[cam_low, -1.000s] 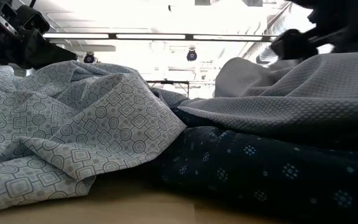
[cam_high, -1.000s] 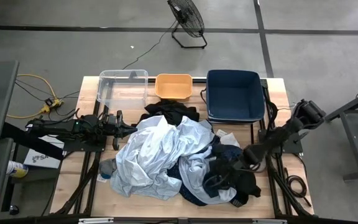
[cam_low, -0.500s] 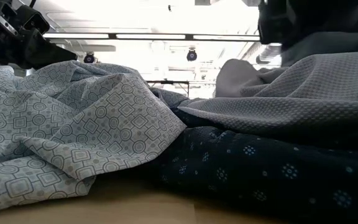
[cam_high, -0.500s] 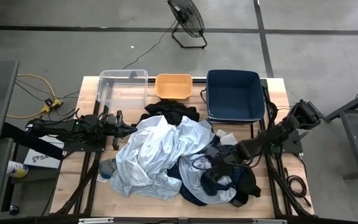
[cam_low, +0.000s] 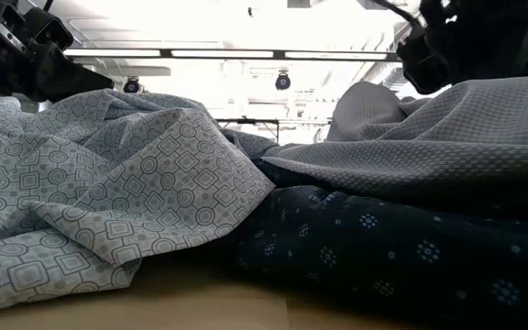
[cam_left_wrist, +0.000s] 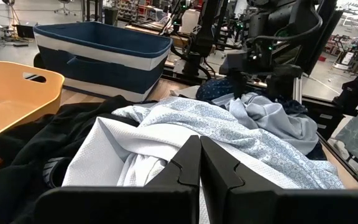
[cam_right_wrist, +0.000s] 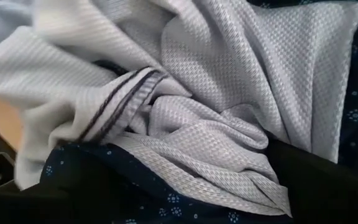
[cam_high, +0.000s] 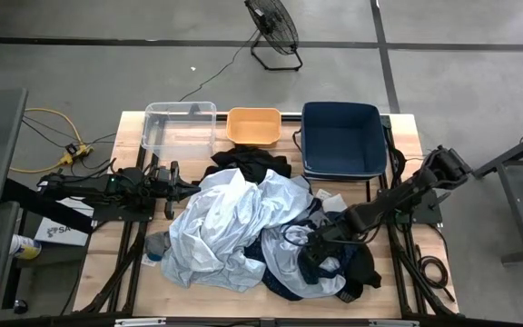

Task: Pick & Place Cloths
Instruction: Put the blue dress into the blue bin

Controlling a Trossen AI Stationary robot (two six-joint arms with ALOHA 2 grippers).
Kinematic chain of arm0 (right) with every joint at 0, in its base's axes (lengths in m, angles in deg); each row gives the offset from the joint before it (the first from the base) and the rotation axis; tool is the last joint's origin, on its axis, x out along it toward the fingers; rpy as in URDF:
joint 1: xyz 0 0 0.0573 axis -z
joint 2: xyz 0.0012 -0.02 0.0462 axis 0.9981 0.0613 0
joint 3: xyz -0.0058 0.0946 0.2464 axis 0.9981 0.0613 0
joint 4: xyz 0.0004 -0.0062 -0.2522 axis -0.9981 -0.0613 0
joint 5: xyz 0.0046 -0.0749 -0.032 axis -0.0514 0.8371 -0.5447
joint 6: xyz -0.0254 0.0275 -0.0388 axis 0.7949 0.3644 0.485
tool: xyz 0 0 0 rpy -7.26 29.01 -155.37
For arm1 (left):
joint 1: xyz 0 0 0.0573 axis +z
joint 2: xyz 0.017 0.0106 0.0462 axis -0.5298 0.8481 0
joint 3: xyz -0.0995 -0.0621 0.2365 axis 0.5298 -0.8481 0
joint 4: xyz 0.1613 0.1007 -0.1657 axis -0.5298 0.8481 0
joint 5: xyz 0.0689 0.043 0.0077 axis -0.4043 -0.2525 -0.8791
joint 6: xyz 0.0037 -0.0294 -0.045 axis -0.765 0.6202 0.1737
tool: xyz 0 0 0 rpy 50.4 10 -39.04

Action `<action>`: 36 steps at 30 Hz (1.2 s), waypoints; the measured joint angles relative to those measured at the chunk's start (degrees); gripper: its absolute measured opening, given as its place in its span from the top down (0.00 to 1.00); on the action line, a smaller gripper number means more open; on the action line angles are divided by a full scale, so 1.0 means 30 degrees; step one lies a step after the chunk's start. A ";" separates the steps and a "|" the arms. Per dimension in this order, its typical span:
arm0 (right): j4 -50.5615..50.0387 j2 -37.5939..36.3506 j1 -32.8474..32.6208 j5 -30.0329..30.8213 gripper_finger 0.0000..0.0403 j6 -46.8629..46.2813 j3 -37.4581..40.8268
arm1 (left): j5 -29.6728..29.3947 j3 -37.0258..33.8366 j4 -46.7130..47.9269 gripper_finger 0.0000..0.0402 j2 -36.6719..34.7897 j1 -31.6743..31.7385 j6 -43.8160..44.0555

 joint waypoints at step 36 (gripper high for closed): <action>0.2156 -0.6148 0.0671 0.3123 0.98 0.1441 -0.0500 | -0.0006 0.0002 0.0002 1.00 0.0004 0.0000 -0.0003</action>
